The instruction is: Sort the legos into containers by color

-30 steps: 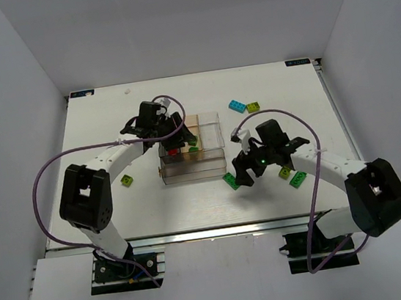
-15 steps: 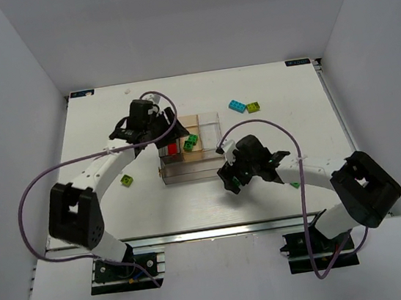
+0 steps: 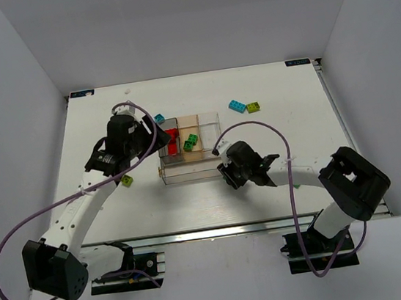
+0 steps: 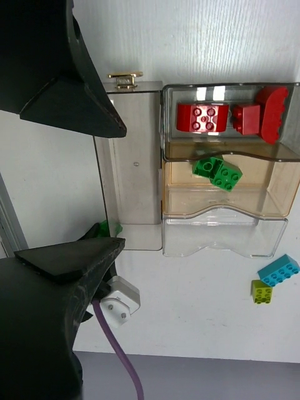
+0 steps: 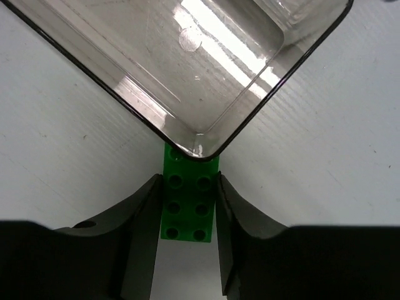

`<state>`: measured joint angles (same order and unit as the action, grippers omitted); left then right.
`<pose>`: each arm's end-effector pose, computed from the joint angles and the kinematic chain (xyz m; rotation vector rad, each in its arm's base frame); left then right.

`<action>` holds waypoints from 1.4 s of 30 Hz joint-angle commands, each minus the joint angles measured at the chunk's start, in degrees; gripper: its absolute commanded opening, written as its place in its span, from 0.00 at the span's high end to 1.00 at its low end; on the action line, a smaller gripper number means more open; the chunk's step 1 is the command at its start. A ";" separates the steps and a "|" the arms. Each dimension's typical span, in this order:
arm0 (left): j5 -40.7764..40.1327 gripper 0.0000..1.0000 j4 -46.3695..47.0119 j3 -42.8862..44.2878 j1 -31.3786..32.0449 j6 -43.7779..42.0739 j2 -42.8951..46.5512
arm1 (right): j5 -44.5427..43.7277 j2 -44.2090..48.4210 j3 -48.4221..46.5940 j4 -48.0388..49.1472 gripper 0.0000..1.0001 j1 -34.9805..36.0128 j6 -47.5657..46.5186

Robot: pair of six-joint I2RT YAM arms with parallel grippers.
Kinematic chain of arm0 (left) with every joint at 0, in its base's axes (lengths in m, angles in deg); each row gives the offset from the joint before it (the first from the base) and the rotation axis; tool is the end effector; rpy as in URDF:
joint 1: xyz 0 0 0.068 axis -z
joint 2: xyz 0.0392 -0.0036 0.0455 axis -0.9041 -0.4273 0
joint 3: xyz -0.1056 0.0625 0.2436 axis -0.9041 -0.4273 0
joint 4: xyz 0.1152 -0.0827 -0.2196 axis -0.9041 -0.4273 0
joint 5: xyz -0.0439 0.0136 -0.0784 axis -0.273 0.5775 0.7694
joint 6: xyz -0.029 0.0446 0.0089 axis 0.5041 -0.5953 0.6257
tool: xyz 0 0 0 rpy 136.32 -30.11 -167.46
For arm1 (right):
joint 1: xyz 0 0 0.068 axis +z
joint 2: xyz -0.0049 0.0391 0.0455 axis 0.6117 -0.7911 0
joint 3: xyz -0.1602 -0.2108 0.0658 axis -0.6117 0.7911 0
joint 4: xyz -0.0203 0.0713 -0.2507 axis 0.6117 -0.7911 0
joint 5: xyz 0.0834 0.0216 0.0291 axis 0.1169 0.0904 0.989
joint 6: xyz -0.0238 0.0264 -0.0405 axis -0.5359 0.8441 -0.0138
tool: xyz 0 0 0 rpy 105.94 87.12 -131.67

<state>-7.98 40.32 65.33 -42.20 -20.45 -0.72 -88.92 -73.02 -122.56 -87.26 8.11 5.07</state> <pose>0.2415 -0.1024 0.3128 -0.2890 2.2499 -0.6609 0.2059 0.2081 0.1565 -0.9107 2.2137 0.2870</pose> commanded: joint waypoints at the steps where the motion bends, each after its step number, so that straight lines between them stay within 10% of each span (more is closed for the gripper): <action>1: -2.76 0.25 -2.19 -0.71 -0.18 0.61 2.77 | -3.20 2.28 -0.30 -3.39 0.90 0.67 0.89; 7: -5.66 0.25 -3.51 -1.41 -0.18 0.35 5.05 | 1.09 10.36 -2.15 -11.39 1.00 0.14 -9.62; 11: -6.10 0.24 -3.25 -1.94 -0.18 0.35 6.90 | 22.55 18.79 -4.52 -23.59 1.00 -0.56 -29.48; 16: -6.01 0.24 -2.90 -3.43 -0.18 0.26 8.74 | 34.85 32.16 -0.75 -13.90 1.00 -1.26 -40.95; 27: -4.52 0.24 -2.89 -7.65 -0.18 1.58 14.89 | 25.11 -7.07 -33.34 -6.40 1.00 -1.17 -13.73; 35: -6.98 0.23 -5.88 -10.37 -0.18 2.72 20.08 | 18.43 -18.97 -44.60 -11.32 1.00 -1.79 -8.96; 38: -7.07 0.22 -5.71 -11.61 -0.18 3.34 21.22 | 17.11 -20.11 -44.17 -10.18 0.85 -2.05 -9.39; 42: -7.07 0.22 -5.44 -11.79 -0.18 3.34 20.88 | 16.67 -22.92 -47.67 -12.28 0.30 -2.84 -9.13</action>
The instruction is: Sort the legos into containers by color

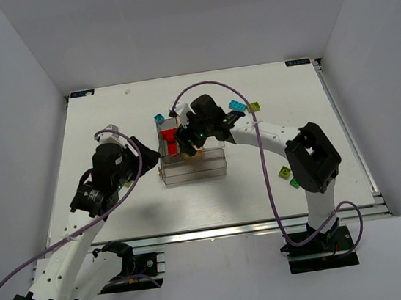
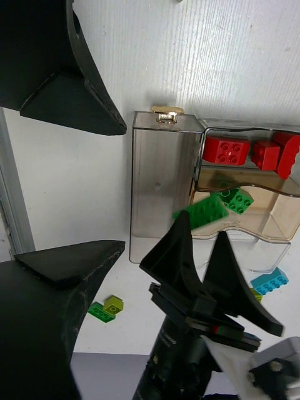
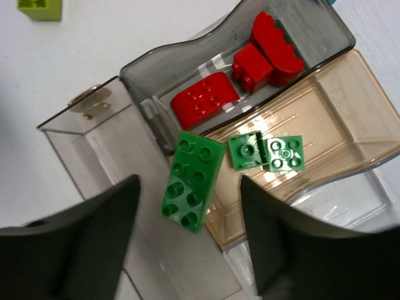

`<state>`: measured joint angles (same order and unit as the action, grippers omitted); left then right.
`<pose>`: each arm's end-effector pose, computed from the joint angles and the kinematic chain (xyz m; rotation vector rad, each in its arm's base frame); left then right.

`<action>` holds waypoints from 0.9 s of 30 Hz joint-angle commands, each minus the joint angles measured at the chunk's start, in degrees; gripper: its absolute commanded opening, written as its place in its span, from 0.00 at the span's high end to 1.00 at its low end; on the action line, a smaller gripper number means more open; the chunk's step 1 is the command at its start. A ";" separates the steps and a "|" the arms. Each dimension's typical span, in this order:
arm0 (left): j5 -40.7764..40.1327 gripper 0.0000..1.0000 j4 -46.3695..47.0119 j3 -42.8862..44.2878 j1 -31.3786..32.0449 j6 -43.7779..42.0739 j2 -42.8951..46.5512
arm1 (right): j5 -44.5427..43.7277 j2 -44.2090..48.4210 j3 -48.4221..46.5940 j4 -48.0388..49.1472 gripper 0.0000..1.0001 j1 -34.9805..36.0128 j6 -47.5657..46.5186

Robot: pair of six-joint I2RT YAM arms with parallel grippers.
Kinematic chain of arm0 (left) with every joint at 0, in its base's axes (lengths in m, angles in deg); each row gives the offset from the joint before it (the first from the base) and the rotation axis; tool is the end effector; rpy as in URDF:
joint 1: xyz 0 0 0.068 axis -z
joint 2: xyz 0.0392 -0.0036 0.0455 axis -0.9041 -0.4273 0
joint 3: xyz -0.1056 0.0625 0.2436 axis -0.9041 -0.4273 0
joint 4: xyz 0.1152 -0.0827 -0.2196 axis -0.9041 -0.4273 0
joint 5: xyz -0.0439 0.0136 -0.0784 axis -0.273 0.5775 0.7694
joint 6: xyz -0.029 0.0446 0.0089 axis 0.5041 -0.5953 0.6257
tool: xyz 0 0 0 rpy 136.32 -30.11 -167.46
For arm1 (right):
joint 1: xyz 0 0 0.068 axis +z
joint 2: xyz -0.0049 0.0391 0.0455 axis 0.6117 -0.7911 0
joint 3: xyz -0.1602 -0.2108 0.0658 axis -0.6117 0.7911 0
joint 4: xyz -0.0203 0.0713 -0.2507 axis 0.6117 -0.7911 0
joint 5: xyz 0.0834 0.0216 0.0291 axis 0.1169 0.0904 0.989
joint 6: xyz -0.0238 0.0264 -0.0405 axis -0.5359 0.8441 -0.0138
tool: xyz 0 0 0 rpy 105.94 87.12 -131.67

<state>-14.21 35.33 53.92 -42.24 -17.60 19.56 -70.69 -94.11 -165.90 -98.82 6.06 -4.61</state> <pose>0.1687 -0.0679 0.3082 -0.3951 2.1463 -0.6088 0.3111 0.3100 0.2486 -1.1380 1.9212 0.5914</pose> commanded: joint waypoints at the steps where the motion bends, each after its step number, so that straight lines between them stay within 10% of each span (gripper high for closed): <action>1: -0.84 0.22 -0.46 -0.29 -0.13 0.41 0.51 | -1.22 -2.36 -4.95 -1.24 0.25 -1.14 0.64; 6: -1.54 0.22 -0.72 -0.02 -0.13 0.06 -0.02 | 1.95 1.93 -3.92 -1.61 0.27 -4.55 2.13; 8: -2.15 0.22 -1.16 -0.29 -0.13 0.32 0.06 | 1.43 6.30 -1.54 -1.43 0.55 -5.97 4.75; 9: -2.94 0.23 -1.25 -0.29 -0.13 0.49 0.41 | -1.79 7.99 -0.13 -1.43 0.96 -7.45 6.51; 10: -3.38 0.24 -1.60 -0.81 -0.13 0.93 0.42 | -2.44 11.31 3.80 -1.34 1.00 -9.12 7.83; 17: -5.05 0.26 -1.86 -2.40 -0.13 1.29 1.47 | 5.19 25.56 18.75 -9.50 1.00 -20.97 7.24; 24: -12.52 0.41 -8.54 -1.61 -0.13 3.65 1.82 | 9.45 27.44 21.32 -36.99 1.00 -27.84 -20.16; 27: -13.76 0.41 -10.13 -2.13 -0.13 4.45 2.44 | 6.45 28.21 24.73 -43.25 0.51 -32.75 -33.87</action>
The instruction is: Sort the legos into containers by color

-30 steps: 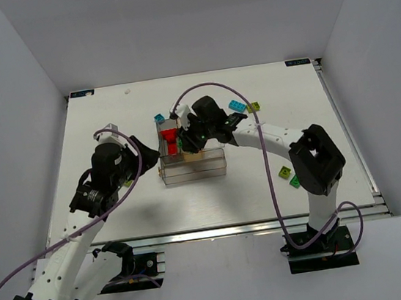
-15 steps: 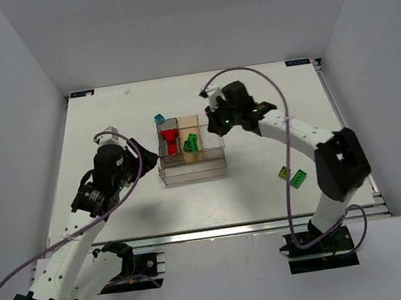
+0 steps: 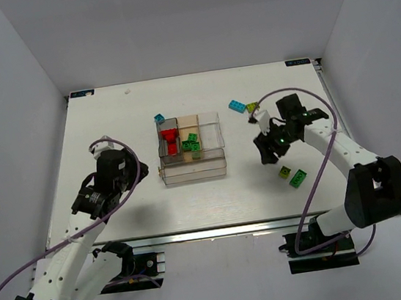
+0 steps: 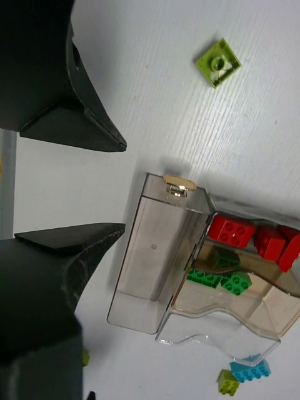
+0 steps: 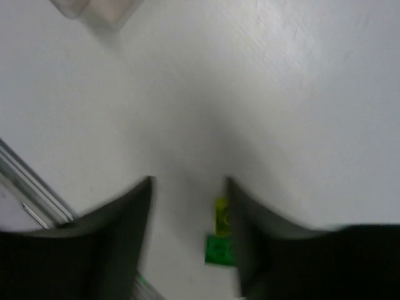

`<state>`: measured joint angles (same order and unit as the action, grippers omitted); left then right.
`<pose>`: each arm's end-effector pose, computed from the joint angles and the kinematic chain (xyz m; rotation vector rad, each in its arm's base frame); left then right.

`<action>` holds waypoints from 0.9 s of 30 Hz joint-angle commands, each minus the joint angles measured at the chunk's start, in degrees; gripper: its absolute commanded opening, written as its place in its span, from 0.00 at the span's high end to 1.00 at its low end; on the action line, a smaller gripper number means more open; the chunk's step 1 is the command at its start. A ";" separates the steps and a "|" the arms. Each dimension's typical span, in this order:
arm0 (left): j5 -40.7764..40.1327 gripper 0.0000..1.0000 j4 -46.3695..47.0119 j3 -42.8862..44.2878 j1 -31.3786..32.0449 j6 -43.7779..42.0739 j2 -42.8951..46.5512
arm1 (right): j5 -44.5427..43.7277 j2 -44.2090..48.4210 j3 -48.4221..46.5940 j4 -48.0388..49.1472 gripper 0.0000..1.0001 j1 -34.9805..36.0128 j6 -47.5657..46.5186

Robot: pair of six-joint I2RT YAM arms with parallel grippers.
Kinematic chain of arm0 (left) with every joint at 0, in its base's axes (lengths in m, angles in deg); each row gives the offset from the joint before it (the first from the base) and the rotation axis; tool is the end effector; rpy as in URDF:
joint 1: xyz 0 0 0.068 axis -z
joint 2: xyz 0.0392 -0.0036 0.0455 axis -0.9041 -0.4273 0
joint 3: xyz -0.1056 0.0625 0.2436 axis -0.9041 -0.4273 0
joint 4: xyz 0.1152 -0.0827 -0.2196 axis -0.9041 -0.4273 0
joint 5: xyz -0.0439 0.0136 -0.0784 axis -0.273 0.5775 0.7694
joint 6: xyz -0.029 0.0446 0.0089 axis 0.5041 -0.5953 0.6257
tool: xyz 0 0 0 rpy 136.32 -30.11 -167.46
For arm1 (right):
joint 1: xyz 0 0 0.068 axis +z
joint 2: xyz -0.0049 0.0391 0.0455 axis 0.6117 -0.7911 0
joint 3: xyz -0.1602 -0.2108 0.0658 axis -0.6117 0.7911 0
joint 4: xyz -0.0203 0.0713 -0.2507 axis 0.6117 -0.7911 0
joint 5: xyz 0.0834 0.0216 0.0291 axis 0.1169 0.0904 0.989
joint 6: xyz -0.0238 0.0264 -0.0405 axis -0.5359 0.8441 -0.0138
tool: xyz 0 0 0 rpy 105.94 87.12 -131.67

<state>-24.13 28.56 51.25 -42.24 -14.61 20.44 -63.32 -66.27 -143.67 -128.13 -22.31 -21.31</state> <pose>0.1604 -0.0579 0.2850 -0.5559 2.2094 -0.3797 0.2693 0.0877 0.2542 -1.0428 2.3240 0.4056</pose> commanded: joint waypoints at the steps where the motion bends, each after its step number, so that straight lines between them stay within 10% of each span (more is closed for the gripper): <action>1: -3.92 0.41 -3.61 0.36 -0.13 1.63 1.91 | -1.54 1.94 3.39 -15.08 0.28 -5.37 -20.60; 4: -4.10 0.37 -4.40 -0.17 -0.13 2.07 2.70 | -3.56 5.80 6.56 -16.85 0.12 -9.50 -34.03; 15: -3.04 0.33 -3.26 -1.05 -0.13 2.34 1.92 | 0.12 12.09 15.10 -24.40 0.25 -22.25 -91.32; 27: -3.22 0.32 -2.74 -2.28 -0.13 3.04 3.32 | 2.06 -2.68 9.29 -18.52 0.20 -25.24 -107.72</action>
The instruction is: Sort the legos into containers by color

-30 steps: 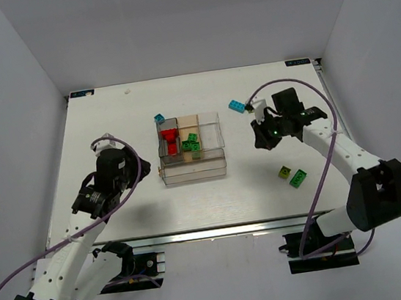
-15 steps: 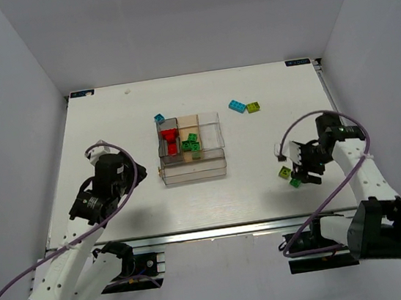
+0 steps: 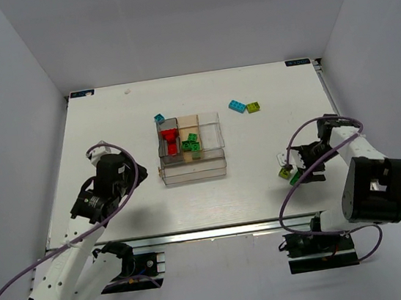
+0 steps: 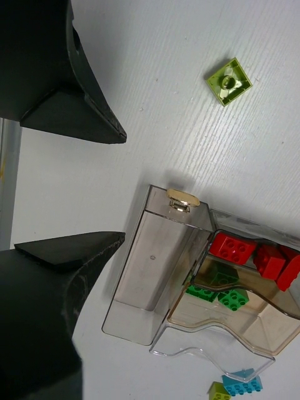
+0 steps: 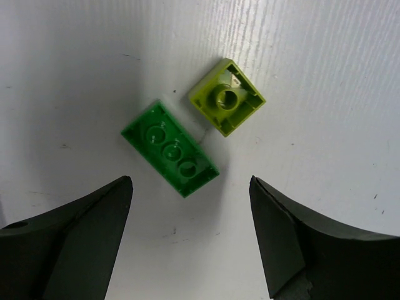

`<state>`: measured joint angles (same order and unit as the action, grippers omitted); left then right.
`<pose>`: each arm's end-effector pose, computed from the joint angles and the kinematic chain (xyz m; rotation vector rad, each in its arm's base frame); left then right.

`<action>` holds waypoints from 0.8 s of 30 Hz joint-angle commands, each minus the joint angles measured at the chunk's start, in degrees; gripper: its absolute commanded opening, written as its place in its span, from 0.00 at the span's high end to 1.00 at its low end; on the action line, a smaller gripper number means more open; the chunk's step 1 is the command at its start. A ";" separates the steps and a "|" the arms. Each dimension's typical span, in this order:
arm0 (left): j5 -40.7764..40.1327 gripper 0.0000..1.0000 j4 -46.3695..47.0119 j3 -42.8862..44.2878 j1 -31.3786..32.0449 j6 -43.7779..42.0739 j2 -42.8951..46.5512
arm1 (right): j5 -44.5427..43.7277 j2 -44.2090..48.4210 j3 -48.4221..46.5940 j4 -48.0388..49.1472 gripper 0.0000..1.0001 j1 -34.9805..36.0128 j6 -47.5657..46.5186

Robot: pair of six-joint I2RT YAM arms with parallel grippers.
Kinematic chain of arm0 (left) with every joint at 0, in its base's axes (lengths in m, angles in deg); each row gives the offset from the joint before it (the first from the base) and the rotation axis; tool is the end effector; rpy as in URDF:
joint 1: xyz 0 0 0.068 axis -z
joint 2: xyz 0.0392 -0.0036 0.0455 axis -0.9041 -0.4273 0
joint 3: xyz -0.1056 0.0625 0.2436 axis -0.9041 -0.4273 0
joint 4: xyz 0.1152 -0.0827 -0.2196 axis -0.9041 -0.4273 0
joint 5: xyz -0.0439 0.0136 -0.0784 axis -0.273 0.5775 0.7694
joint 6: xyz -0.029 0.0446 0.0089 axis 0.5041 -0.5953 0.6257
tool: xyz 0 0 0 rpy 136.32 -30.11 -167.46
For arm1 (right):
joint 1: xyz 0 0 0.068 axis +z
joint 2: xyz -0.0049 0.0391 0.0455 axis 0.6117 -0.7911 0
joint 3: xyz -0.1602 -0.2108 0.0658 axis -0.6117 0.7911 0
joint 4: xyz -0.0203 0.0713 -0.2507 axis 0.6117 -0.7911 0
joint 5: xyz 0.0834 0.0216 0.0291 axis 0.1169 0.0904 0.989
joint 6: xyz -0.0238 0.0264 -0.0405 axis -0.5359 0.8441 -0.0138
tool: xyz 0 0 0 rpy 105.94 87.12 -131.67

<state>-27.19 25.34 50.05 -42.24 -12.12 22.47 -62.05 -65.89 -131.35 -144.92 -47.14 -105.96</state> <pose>0.1511 -0.0521 0.2790 -0.6296 2.2115 -0.3213 0.2183 -0.0223 0.1879 -2.1638 1.7325 0.2292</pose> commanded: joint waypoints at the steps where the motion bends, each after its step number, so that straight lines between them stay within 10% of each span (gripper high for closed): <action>1: -0.16 0.32 0.39 -1.08 -0.13 0.63 1.12 | 0.53 -3.68 -2.86 -1.39 0.20 -0.33 -24.39; 18: -0.25 0.31 0.65 -2.22 -0.13 1.34 0.06 | -1.14 -8.17 4.26 3.98 0.24 2.49 -30.29; 21: 0.19 0.31 1.00 -2.31 -0.13 1.34 -0.73 | -1.32 -8.44 4.35 4.24 0.34 3.28 -28.80; 24: 0.19 0.31 1.35 -2.57 -0.13 1.25 -1.17 | -1.85 -8.44 3.21 2.58 0.68 2.84 -28.00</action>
<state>-27.17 25.65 47.82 -42.24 -11.11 21.31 -63.23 -72.63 -128.94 -142.91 -44.32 -107.28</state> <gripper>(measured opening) 0.686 0.389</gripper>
